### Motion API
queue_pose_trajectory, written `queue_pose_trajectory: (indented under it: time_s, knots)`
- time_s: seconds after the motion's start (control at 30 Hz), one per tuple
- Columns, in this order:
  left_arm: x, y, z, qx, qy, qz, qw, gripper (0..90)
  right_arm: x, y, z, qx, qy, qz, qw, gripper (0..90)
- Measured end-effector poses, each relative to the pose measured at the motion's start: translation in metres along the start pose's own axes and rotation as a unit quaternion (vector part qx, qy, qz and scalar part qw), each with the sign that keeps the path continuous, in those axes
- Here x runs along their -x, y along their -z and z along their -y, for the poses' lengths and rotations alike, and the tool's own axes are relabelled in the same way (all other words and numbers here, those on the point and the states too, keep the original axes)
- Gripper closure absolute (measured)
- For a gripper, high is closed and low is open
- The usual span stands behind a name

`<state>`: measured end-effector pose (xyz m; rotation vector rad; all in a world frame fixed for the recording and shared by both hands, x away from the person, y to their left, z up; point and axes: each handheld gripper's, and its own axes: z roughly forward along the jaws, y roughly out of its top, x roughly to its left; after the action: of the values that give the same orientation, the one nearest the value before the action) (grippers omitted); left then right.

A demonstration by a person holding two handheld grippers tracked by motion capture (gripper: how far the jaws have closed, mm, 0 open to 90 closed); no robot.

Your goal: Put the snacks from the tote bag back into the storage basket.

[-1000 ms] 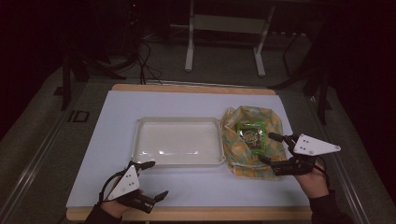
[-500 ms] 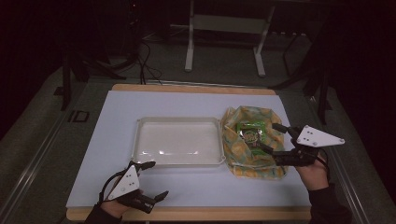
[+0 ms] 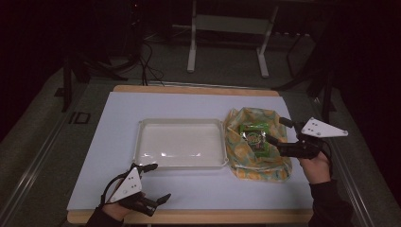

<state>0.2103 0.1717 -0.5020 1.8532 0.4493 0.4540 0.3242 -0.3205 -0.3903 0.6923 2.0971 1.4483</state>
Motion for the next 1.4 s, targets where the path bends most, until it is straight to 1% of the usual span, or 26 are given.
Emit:
queue_pose_trajectory:
  time_s: [0.13, 0.17, 0.27, 0.4, 0.47, 0.5, 0.57, 0.6, 0.67, 0.7, 0.73, 0.8, 0.83, 0.9, 1.0, 1.03, 1.17, 1.2, 1.23, 1.27, 1.3, 1.33, 1.37, 1.4]
  knots:
    - [0.0, 0.0, 0.0, -0.001, -0.001, 0.0, 1.0, 1.1, 0.004, -0.004, 0.002, -0.005, -0.007, 0.0, 1.0, 19.0]
    - [0.0, 0.0, 0.0, -0.001, 0.0, 0.0, 1.0, 1.1, 0.007, -0.006, 0.003, -0.008, -0.013, 0.002, 0.9999, 19.0]
    - [0.0, 0.0, 0.0, -0.001, 0.0, 0.0, 1.0, 1.1, 0.01, -0.009, 0.006, -0.014, -0.021, 0.011, 0.9996, 19.0]
    - [0.001, -0.001, 0.0, -0.002, -0.001, 0.0, 1.0, 1.1, 0.016, -0.013, 0.012, -0.028, -0.047, 0.031, 0.998, 18.9]
    - [0.001, -0.001, 0.0, -0.002, -0.001, 0.0, 1.0, 1.1, 0.018, -0.014, 0.015, -0.035, -0.051, 0.042, 0.9973, 18.9]
    - [0.001, -0.001, 0.0, -0.002, -0.001, 0.0, 1.0, 1.1, 0.021, -0.015, 0.017, -0.045, -0.056, 0.051, 0.9961, 18.9]
    - [0.0, -0.001, 0.0, -0.003, -0.001, 0.0, 1.0, 1.1, 0.023, -0.017, 0.02, -0.053, -0.057, 0.051, 0.9957, 18.9]
    - [0.0, -0.001, 0.0, -0.003, 0.0, 0.001, 1.0, 1.1, 0.024, -0.018, 0.022, -0.056, -0.054, 0.053, 0.9955, 18.7]
    - [0.0, -0.001, 0.0, -0.003, 0.0, 0.001, 1.0, 1.1, 0.025, -0.021, 0.025, -0.071, -0.051, 0.053, 0.9948, 17.3]
    - [0.0, -0.001, 0.0, -0.003, 0.0, 0.001, 1.0, 1.1, 0.026, -0.023, 0.027, -0.075, -0.05, 0.057, 0.9943, 15.7]
    - [0.0, -0.001, 0.0, -0.003, 0.0, 0.001, 1.0, 1.1, 0.026, -0.025, 0.028, -0.084, -0.049, 0.059, 0.9935, 15.6]
    - [0.0, -0.001, 0.0, -0.003, 0.0, 0.001, 1.0, 1.1, 0.027, -0.029, 0.032, -0.093, -0.044, 0.066, 0.9925, 15.2]
    - [0.0, -0.001, 0.0, -0.003, 0.0, 0.001, 1.0, 1.1, 0.028, -0.03, 0.034, -0.095, -0.044, 0.07, 0.9921, 14.1]
    - [0.0, -0.001, 0.0, -0.003, 0.0, 0.001, 1.0, 1.1, 0.029, -0.032, 0.037, -0.096, -0.055, 0.082, 0.9905, 13.5]
    - [0.0, -0.001, 0.0, -0.003, 0.0, 0.001, 1.0, 1.1, 0.032, -0.033, 0.041, -0.088, -0.066, 0.094, 0.9895, 13.2]
    - [0.0, -0.001, 0.0, -0.003, 0.0, 0.001, 1.0, 1.1, 0.033, -0.034, 0.043, -0.086, -0.066, 0.097, 0.9894, 13.5]
    - [0.0, -0.001, 0.0, -0.003, 0.0, 0.002, 1.0, 1.1, 0.035, -0.036, 0.048, -0.084, -0.07, 0.078, 0.9909, 15.0]
    - [0.0, -0.001, 0.0, -0.003, 0.0, 0.002, 1.0, 1.1, 0.037, -0.038, 0.05, -0.094, -0.084, 0.07, 0.9896, 15.1]
    - [0.0, -0.001, 0.0, -0.003, 0.0, 0.002, 1.0, 1.1, 0.039, -0.039, 0.052, -0.107, -0.104, 0.055, 0.9873, 15.3]
    - [0.0, -0.001, 0.0, -0.003, 0.0, 0.002, 1.0, 1.1, 0.042, -0.04, 0.055, -0.11, -0.125, 0.038, 0.9854, 15.3]
    - [0.0, -0.001, 0.0, -0.003, 0.0, 0.002, 1.0, 1.1, 0.042, -0.04, 0.055, -0.11, -0.125, 0.038, 0.9854, 15.3]
    - [0.0, -0.001, 0.0, -0.003, 0.0, 0.002, 1.0, 1.1, 0.042, -0.041, 0.057, -0.116, -0.136, 0.041, 0.983, 15.3]
    - [0.0, -0.001, 0.0, -0.004, 0.0, 0.002, 1.0, 1.1, 0.043, -0.043, 0.059, -0.131, -0.142, 0.049, 0.98, 13.8]
    - [0.0, -0.001, 0.0, -0.004, -0.001, 0.002, 1.0, 1.1, 0.042, -0.043, 0.06, -0.132, -0.143, 0.052, 0.9796, 13.4]
